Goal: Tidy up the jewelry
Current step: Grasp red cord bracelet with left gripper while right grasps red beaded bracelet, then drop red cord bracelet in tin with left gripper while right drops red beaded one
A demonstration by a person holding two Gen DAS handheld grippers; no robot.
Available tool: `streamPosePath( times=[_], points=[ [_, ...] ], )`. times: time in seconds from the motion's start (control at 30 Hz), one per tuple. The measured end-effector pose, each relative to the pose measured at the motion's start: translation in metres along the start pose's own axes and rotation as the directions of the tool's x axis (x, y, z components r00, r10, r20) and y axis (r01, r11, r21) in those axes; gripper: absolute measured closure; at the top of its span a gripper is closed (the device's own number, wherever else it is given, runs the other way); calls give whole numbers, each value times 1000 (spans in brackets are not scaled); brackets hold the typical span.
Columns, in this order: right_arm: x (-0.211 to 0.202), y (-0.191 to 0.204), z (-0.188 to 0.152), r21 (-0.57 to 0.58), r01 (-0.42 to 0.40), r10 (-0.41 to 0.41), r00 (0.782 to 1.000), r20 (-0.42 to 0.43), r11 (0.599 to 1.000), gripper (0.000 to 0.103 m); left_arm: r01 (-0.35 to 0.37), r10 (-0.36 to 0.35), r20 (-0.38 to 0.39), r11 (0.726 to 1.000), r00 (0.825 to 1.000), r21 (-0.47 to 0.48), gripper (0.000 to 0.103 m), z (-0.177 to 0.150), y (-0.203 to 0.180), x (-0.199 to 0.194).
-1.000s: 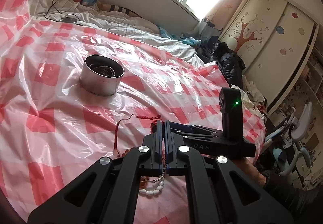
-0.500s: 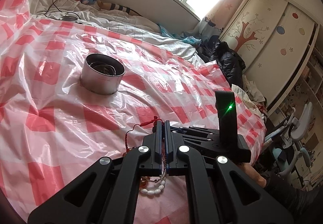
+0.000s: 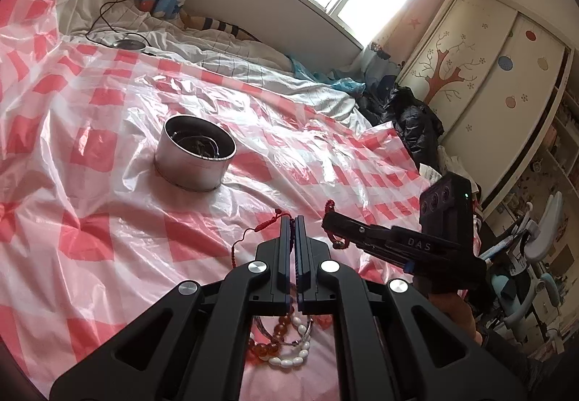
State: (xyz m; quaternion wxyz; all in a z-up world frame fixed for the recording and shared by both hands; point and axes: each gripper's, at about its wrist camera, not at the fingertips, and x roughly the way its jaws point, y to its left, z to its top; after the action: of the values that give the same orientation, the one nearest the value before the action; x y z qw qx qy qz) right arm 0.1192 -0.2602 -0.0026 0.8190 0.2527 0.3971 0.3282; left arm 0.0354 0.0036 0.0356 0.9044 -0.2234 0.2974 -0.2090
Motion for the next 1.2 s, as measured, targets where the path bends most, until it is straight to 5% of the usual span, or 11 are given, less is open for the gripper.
streamPosePath(
  times=[0.5,0.67,0.77,0.87,1.0,1.2],
  points=[
    [10,-13,-16,46,-49,48,998,26,998,89,0,-6,78,998,997,66,101,118,8,50],
    [16,-19,-18,64,-63,62,998,11,996,89,-95,96,-6,994,995,51,101,122,27,100],
    [17,-20,-19,70,-68,67,998,6,995,89,-207,211,-122,977,970,46,99,112,48,131],
    [18,-21,-19,74,-71,71,997,4,995,89,-247,250,-128,968,960,41,86,103,59,126],
    [19,-18,-17,68,-73,74,997,-6,995,89,-276,277,-46,961,960,16,29,92,59,88],
    [28,7,5,-18,-42,42,999,-6,999,88,-237,236,-22,963,971,-126,24,67,72,43]
  ],
)
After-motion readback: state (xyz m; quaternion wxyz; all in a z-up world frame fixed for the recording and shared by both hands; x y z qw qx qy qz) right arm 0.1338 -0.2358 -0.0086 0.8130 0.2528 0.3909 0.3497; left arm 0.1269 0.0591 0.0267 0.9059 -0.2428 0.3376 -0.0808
